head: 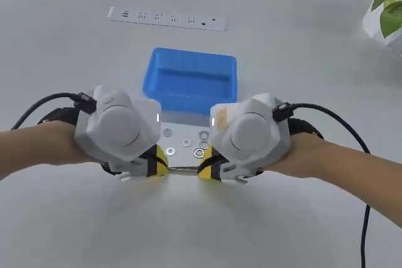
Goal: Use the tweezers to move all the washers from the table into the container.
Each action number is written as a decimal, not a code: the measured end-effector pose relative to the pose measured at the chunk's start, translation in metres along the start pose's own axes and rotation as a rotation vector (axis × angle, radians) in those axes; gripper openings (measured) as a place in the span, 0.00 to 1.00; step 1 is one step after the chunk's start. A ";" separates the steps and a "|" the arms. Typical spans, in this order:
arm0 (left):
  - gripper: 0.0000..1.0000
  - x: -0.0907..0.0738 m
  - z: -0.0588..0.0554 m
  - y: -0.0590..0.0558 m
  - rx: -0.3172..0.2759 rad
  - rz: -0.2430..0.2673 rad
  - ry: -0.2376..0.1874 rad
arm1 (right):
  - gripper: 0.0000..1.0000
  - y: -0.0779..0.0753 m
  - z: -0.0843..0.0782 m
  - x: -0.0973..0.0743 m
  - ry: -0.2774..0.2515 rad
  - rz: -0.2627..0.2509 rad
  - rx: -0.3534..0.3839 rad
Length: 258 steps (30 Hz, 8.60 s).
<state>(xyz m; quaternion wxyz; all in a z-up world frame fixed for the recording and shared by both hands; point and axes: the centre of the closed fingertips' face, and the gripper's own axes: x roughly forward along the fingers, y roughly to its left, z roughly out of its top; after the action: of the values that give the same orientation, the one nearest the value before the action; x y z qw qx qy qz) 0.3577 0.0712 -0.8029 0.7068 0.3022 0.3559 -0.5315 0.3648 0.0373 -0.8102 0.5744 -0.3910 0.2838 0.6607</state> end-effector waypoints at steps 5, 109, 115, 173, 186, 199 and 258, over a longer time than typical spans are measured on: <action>0.04 -0.014 0.002 -0.006 0.015 -0.022 -0.003 | 0.07 0.004 0.008 -0.001 -0.054 -0.024 -0.045; 0.05 -0.050 0.118 -0.014 0.124 0.016 -0.376 | 0.07 0.004 0.019 -0.030 -0.353 -0.086 -0.040; 0.08 -0.051 0.119 -0.013 0.119 0.014 -0.381 | 0.07 0.004 0.018 -0.030 -0.355 -0.083 -0.037; 0.04 -0.059 0.106 0.012 0.100 0.074 -0.421 | 0.47 0.004 0.015 -0.051 -0.444 -0.122 0.174; 0.04 -0.056 0.099 0.025 0.024 0.038 -0.436 | 0.45 0.001 0.017 -0.046 -0.444 -0.103 0.189; 0.04 -0.057 0.097 0.034 -0.065 -0.041 -0.397 | 0.43 -0.021 0.034 -0.040 -0.467 -0.095 0.183; 0.07 -0.055 0.092 0.017 -0.073 -0.095 -0.335 | 0.08 -0.028 0.030 -0.019 -0.351 -0.102 0.031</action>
<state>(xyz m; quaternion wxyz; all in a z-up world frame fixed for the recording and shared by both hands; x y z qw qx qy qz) 0.3813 0.0306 -0.7051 0.7406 0.1665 0.2663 -0.5940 0.3872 0.0570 -0.7756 0.6539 -0.2748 0.1692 0.6843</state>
